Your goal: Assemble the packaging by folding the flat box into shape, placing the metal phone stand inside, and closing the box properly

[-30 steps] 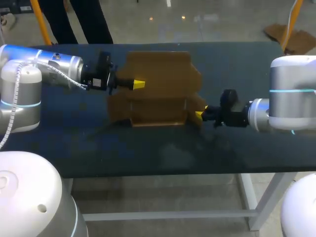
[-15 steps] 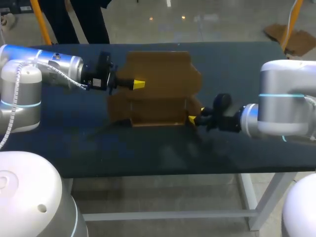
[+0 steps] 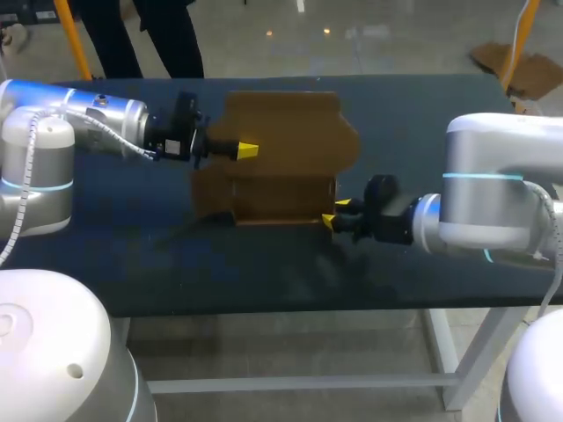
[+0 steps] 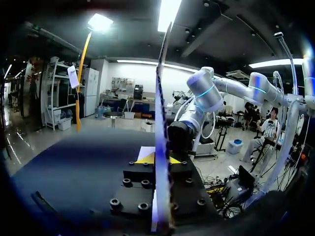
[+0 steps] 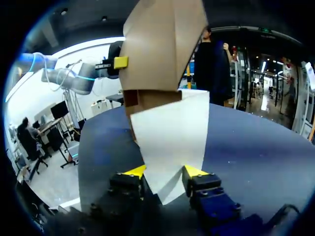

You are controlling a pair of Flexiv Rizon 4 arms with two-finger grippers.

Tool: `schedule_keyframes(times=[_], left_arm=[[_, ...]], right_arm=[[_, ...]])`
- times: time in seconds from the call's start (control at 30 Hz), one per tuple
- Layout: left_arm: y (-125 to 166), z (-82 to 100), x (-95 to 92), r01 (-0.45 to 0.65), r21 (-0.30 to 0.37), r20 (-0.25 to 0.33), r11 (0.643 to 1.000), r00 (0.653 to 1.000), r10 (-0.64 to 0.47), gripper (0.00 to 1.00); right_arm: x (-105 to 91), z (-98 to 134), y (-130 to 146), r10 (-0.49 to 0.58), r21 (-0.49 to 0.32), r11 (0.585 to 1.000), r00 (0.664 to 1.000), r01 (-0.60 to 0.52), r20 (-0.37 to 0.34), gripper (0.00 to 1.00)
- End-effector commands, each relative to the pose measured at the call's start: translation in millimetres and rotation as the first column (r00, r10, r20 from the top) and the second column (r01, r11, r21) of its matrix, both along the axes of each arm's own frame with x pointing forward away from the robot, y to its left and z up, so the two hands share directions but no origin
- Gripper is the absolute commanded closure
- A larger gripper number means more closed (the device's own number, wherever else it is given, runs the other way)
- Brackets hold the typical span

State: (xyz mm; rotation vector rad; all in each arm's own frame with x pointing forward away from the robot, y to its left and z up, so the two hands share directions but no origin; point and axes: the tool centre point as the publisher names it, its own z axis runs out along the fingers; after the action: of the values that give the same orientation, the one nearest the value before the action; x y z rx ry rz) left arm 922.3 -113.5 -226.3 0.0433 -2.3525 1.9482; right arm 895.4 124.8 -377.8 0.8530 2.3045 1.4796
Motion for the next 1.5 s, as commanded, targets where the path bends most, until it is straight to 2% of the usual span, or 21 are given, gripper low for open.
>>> schedule_keyframes(times=[0.03, 0.57, 0.63, 0.73, 1.0, 1.5], left_arm=[[-0.7, -2.9, 0.6, 0.003, -0.001, -0.001, 1.000, 1.000, -0.003, 1.00], [-0.7, -2.9, 0.6, 0.003, -0.001, -0.001, 1.000, 1.000, -0.003, 1.00], [-0.7, -2.9, 0.6, 0.003, -0.001, -0.001, 1.000, 1.000, -0.003, 1.00], [-0.7, -2.9, 0.6, 0.003, -0.001, -0.001, 1.000, 1.000, -0.003, 1.00], [-0.7, -2.9, 0.6, 0.003, -0.001, -0.001, 1.000, 1.000, -0.003, 1.00], [-0.7, -2.9, 0.6, 0.003, -0.001, -0.001, 1.000, 1.000, -0.003, 1.00]], right_arm=[[-2.9, -3.7, 11.7, -0.017, -0.004, 1.000, 1.000, 0.017, 0.005, 0.52], [-14.6, 1.7, 15.9, -0.024, 0.072, 0.997, 1.000, 0.024, 0.003, 0.49], [-16.4, 1.4, 16.3, -0.031, 0.073, 0.997, 1.000, 0.031, 0.000, 0.37], [-18.3, 0.8, 13.7, -0.061, 0.069, 0.996, 0.998, 0.062, -0.008, 0.33], [-24.5, 3.8, 3.4, -0.110, 0.068, 0.992, 0.994, 0.110, -0.011, 0.38], [-51.0, 11.2, -19.9, -0.109, 0.051, 0.993, 0.994, 0.109, 0.003, 0.35]])
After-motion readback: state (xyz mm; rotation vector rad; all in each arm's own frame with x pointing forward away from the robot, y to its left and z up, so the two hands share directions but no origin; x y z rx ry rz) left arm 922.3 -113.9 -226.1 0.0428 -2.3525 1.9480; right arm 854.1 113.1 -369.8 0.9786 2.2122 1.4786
